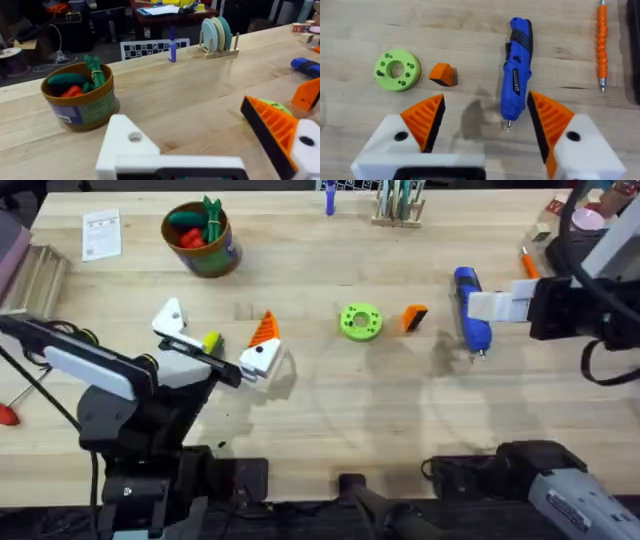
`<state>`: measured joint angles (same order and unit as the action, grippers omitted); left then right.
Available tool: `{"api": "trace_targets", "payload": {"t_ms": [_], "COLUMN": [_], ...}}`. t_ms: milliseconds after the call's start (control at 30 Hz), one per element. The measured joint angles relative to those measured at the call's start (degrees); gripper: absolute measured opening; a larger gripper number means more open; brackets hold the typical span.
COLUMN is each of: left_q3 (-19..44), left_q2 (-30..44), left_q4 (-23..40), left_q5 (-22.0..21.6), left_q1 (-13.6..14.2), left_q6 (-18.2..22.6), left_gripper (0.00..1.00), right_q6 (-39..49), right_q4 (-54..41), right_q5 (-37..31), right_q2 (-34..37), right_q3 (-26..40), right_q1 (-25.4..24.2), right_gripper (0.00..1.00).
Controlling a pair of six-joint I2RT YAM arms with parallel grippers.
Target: Pick up the gripper from the table and insert it into the empty holder that is missing its gripper. Then pick up a screw, insert it into the mounting hole, and use the screwdriver to tighten it. Finally, clean up the table by picking up the vegetable and placing it into the bucket.
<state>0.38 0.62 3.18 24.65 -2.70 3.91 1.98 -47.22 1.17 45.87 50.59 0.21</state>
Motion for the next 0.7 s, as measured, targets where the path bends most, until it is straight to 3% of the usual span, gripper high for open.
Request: {"api": "trace_targets", "payload": {"t_ms": [100, 233, 567, 700], "left_q3": [0.0, 0.0, 0.5, 0.5], "left_q2": [0.0, 0.0, 0.0, 0.0], "left_q4": [0.0, 0.0, 2.6, 3.3], "left_q5": [1.3, 6.2, 29.6, 35.1], "left_q1": [0.0, 0.0, 0.0, 0.0], "left_q6": [0.1, 0.1, 0.1, 0.1], "left_gripper": [0.985, 0.986, 0.986, 0.987], "right_q6": [0.0, 0.0, 0.0, 0.0], "right_q4": [0.0, 0.0, 0.0, 0.0], "right_q5": [0.0, 0.0, 0.0, 0.0], "right_q2": [0.0, 0.0, 0.0, 0.0], "right_q3": [0.0, 0.0, 0.0, 0.0], "right_q1": [0.0, 0.0, 0.0, 0.0], "right_gripper": [0.992, 0.994, 0.993, 0.992]}}
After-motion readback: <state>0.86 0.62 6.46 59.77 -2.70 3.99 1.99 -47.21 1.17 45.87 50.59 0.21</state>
